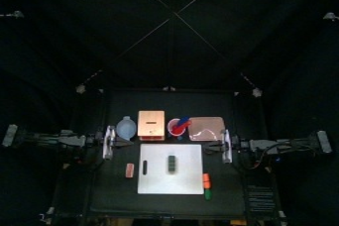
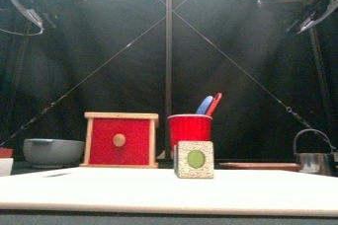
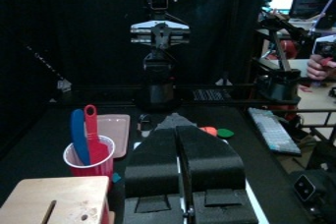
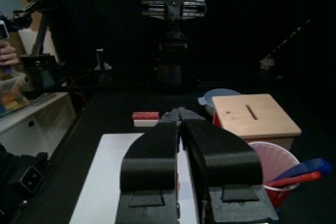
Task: Cut the sushi into 4 pieces with the knife
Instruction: Pick up the knife at its handle with right hand
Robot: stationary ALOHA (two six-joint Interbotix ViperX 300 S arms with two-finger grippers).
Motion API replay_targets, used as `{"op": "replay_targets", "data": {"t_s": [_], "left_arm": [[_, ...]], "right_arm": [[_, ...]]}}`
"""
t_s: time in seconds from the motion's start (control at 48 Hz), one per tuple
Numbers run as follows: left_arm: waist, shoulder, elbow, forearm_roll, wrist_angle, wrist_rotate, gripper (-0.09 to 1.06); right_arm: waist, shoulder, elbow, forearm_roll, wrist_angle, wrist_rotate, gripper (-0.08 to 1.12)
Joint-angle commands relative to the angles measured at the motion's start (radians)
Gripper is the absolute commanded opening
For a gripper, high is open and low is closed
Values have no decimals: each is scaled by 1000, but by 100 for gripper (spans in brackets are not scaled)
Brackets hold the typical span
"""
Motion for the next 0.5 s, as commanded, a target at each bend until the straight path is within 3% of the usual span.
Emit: {"op": "replay_targets", "data": {"t_s": [0.021,0.104,0.208,0.354,0.5], "left_arm": [[20,29,3,0,-64,-2,-7],[21,46,2,0,-104,0,2],[23,66,-3,-5,-114,-6,6],[34,94,-11,-49,-112,-5,7],[48,97,-5,-91,-114,0,7]], "right_arm": [[-23,25,-28,29,-8,15,1],[-61,63,-69,114,2,38,5],[-153,147,-160,247,69,54,10],[-307,281,-321,390,318,57,22],[-453,397,-462,434,620,49,42]]}}
